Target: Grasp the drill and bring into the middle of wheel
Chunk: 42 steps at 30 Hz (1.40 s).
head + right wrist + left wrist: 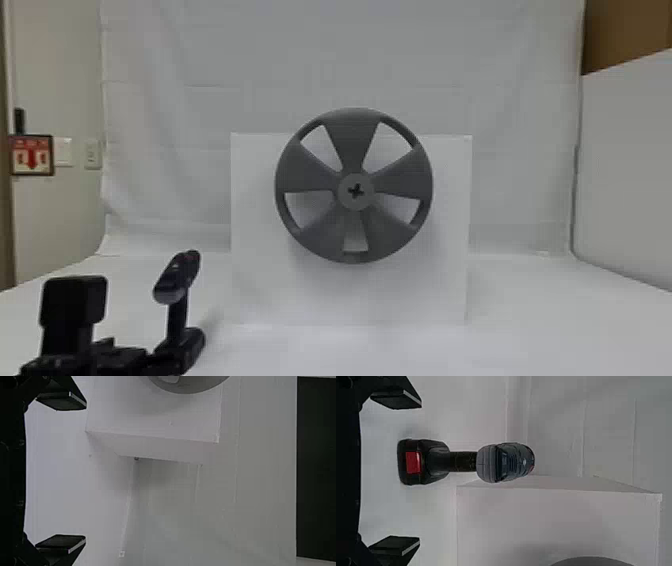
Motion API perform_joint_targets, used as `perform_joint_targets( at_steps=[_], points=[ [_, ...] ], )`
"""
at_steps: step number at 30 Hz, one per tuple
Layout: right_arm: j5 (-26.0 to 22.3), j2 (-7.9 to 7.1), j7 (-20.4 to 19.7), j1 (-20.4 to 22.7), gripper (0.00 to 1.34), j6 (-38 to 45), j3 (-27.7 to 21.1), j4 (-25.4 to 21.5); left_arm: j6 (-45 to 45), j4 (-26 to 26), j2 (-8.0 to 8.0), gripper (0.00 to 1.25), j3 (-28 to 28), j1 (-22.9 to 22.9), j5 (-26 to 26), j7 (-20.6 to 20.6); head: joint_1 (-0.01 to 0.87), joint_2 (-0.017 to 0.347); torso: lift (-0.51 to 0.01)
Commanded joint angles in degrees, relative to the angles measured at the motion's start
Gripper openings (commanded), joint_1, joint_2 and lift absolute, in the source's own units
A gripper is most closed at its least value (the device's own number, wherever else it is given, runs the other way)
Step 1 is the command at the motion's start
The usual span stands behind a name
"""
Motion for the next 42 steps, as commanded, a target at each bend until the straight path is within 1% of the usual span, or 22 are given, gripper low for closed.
perform_joint_targets(
  at_steps=[1,5,8,14,16,19,32,42],
  points=[
    [0.3,0.0,-0.1,0.0,1.22,0.0,0.2,0.1,0.0,1.1,0.0,1.17,-0.9,-0.5,-0.9,0.0,0.054,0.031,-0.403],
    [0.3,0.09,0.0,0.0,1.22,0.0,0.4,0.2,-0.6,2.6,-0.09,1.17,-1.9,-1.0,-2.2,0.0,0.054,0.031,-0.403],
    [0.3,0.09,-0.1,0.0,1.22,0.0,0.4,0.2,-2.6,4.2,-0.09,1.17,-2.1,-1.0,-1.6,0.0,0.054,0.031,-0.403],
    [0.3,0.09,-0.1,0.1,1.22,0.0,0.4,0.3,-6.1,6.6,-0.97,1.17,-2.0,-1.0,-0.8,1.2,0.054,0.031,-0.403],
    [0.3,0.09,-0.1,0.3,1.22,0.0,0.2,0.3,-7.7,7.7,-0.97,1.17,-2.3,-1.2,-0.2,1.5,0.054,0.031,-0.403],
    [0.3,0.0,-0.1,0.4,1.22,0.0,0.3,0.3,-9.9,9.4,-1.05,1.17,-2.7,-2.1,0.5,1.8,0.054,0.031,-0.403],
    [0.5,-0.18,-0.1,0.3,1.22,0.0,0.8,0.3,-16.9,15.7,-1.23,1.17,-5.3,-5.7,0.6,3.2,0.054,0.031,-0.403],
    [0.5,-0.35,-0.1,0.4,1.22,0.1,1.1,0.4,-22.1,21.4,-1.41,1.17,-6.1,-7.2,0.5,7.3,0.054,0.031,-0.403]
  ],
)
